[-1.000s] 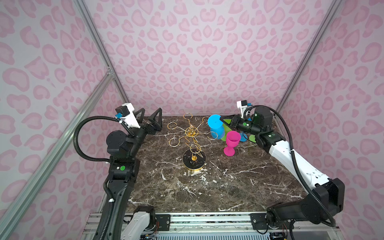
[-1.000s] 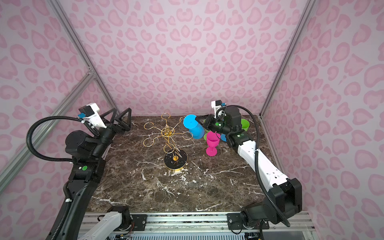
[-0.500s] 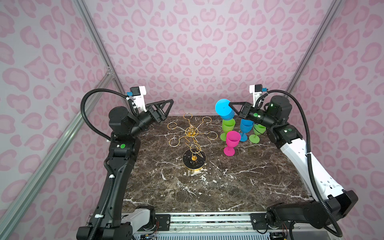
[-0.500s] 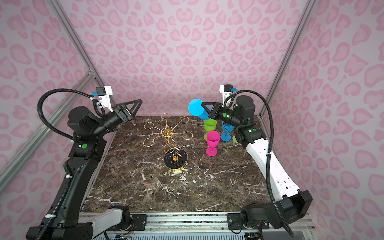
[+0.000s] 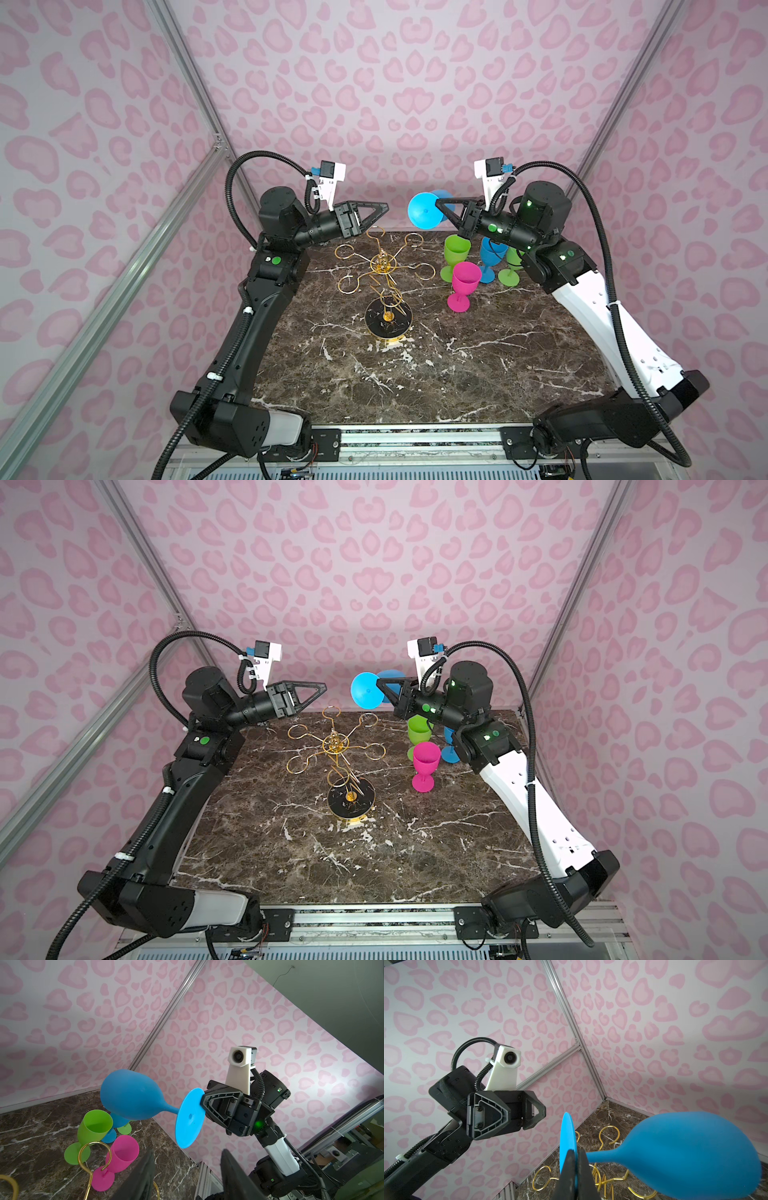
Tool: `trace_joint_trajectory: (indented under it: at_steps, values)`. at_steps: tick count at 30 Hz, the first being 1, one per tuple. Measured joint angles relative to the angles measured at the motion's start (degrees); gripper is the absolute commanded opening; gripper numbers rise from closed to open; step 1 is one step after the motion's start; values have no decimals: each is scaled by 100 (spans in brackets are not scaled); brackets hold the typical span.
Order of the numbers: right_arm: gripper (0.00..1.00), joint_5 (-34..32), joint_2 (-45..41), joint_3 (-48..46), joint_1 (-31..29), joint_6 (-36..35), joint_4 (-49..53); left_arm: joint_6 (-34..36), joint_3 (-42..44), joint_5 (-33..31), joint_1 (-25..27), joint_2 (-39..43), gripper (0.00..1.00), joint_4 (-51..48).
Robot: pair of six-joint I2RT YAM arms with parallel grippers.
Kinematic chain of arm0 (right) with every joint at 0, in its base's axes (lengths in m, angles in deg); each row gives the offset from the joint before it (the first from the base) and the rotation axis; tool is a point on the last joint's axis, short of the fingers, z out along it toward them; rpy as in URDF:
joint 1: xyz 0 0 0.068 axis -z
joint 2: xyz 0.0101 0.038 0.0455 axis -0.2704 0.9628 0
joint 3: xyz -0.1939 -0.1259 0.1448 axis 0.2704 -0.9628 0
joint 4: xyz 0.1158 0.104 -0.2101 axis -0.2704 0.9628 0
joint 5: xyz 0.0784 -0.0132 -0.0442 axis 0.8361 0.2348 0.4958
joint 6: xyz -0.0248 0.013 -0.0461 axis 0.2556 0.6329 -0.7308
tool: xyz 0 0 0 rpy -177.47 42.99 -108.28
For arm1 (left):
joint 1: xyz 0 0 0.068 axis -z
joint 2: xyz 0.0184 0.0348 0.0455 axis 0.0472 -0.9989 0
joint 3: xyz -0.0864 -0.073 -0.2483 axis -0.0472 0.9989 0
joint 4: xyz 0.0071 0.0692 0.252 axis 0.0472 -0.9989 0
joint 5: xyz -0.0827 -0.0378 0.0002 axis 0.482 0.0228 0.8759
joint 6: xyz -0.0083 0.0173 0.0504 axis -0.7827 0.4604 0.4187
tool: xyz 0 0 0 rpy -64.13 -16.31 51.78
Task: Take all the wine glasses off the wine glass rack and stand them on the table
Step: 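Lift the blue glass off the rack with right gripper while left gripper approaches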
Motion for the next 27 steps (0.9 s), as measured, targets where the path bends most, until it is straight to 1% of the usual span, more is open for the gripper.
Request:
trace_joint_trajectory:
  at_steps: [12, 20, 23, 25, 27]
  values:
    - [0, 199, 245, 229, -227, -199, -22, -28, -223, 173, 365, -334, 43, 39]
    - [0, 299, 271, 267, -256, -192, -234, -22, -223, 229, 404, -367, 42, 33]
    - [0, 315, 269, 267, -256, -181, -247, -7, -223, 229, 404, -367, 37, 35]
    - [0, 326, 271, 267, -258, -157, -284, -9, -232, 232, 407, -367, 37, 35]
    - [0, 365, 289, 267, -267, -109, -348, -15, -251, 234, 417, -372, 32, 50]
